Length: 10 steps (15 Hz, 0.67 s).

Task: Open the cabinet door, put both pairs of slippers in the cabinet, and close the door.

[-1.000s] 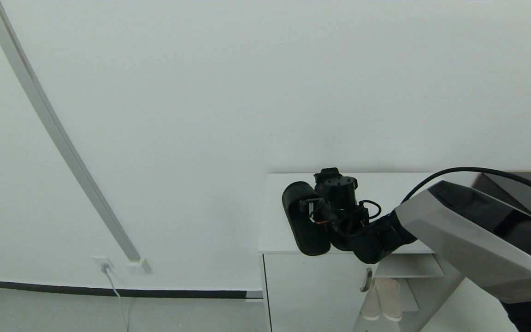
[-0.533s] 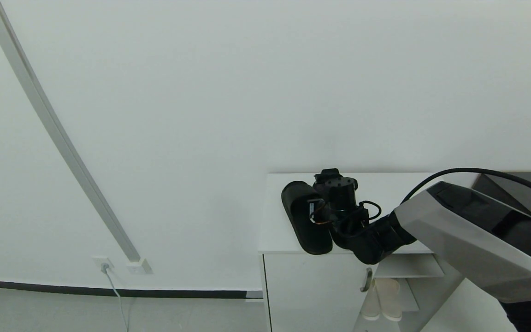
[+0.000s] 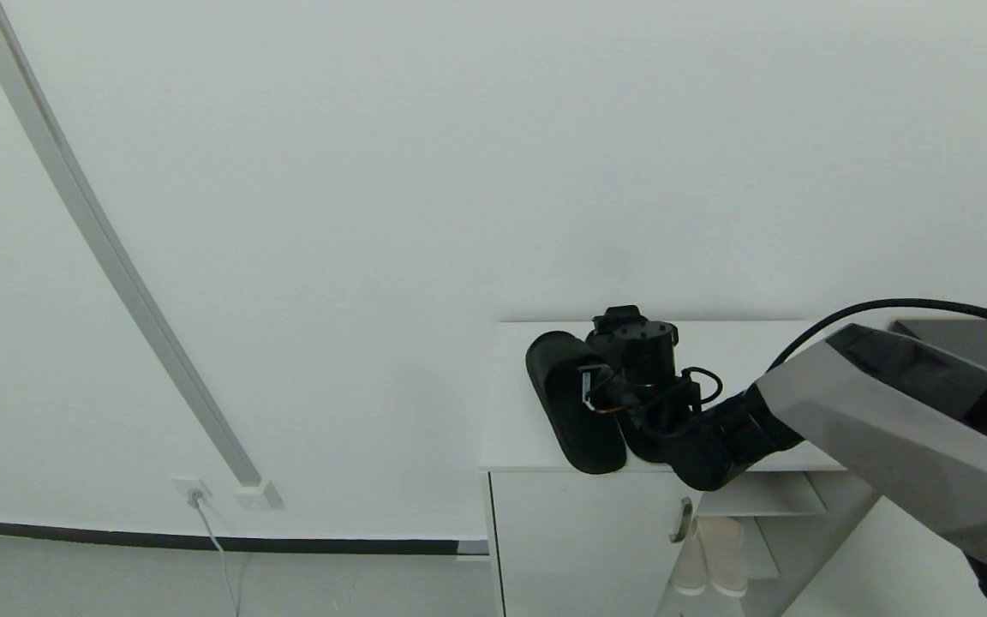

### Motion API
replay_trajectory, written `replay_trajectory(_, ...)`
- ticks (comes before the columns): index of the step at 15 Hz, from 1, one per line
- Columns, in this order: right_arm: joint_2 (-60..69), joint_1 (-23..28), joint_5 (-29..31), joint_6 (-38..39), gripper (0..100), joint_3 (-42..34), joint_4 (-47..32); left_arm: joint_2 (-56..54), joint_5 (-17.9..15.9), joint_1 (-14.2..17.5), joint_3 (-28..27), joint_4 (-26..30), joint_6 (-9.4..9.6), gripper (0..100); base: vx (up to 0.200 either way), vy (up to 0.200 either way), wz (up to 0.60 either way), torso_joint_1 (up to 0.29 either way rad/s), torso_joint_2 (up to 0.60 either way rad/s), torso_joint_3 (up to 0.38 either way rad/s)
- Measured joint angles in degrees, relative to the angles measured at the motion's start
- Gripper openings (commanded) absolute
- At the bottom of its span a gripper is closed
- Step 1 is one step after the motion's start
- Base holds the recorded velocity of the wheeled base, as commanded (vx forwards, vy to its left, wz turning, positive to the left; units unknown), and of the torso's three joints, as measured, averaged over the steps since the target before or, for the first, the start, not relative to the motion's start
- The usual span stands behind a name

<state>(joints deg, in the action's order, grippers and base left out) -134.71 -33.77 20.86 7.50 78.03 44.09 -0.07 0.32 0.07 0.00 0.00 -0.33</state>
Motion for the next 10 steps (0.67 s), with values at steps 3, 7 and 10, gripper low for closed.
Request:
replay_trajectory(3,8.6,-0.7,-3.1,-0.1,0,-9.2,0.3,0.0,0.0,0.0,0.0,0.0,0.09,0,0.0,0.0,0.0,0.0,0.0,0.0)
replay_trajectory(7,22.8,-3.8,-7.3,0.1,0,-26.5,1.4,0.0,0.0,0.0,0.0,0.0,0.17,0,0.0,0.0,0.0,0.0,0.0,0.0)
replay_trajectory(10,30.7,-7.0,-7.9,0.2,0,-34.9,2.6,0.0,-0.1,0.0,0.0,0.0,0.28,0,0.0,0.0,0.0,0.0,0.0,0.0)
